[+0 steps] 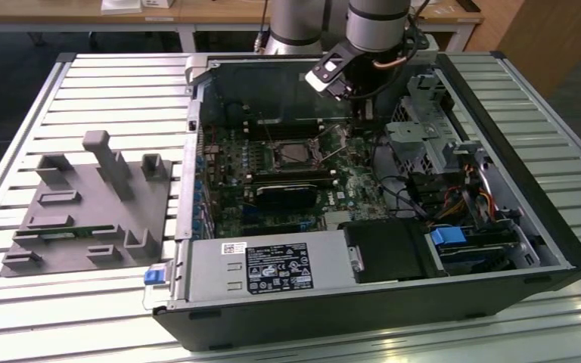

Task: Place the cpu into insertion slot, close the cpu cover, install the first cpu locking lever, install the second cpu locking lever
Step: 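Close the cpu cover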

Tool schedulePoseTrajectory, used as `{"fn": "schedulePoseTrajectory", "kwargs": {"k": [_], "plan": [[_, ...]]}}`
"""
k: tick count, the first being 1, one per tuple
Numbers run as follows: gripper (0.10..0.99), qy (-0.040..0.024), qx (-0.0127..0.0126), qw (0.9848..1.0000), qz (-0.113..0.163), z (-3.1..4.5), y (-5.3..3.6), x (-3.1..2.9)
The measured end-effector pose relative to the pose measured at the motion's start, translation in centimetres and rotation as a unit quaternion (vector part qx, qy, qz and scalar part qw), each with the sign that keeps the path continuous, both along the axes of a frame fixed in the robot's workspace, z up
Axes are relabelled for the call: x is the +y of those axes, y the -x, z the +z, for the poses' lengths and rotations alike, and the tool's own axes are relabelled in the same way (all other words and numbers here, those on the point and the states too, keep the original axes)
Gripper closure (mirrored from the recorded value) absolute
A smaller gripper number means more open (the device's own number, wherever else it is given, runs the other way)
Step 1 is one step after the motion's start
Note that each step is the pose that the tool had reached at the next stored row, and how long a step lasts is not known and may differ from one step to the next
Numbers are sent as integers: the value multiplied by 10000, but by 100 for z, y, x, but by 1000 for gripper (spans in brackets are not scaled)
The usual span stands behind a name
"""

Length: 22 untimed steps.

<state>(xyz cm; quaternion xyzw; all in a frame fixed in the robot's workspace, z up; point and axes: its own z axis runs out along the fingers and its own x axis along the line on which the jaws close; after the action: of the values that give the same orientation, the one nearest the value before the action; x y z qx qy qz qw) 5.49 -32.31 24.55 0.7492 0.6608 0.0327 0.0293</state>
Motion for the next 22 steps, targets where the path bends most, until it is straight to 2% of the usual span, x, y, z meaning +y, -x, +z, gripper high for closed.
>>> {"fn": "schedulePoseTrajectory", "kwargs": {"k": [9,15,16,17,22], "plan": [[980,0,18,10000,-7,-69,-18,0],[980,6,21,10000,-7,-72,-19,0],[980,6,40,10000,-7,-72,-20,0],[980,6,79,10000,-7,-73,-22,0],[980,6,337,9994,-8,-73,-33,0]]}}
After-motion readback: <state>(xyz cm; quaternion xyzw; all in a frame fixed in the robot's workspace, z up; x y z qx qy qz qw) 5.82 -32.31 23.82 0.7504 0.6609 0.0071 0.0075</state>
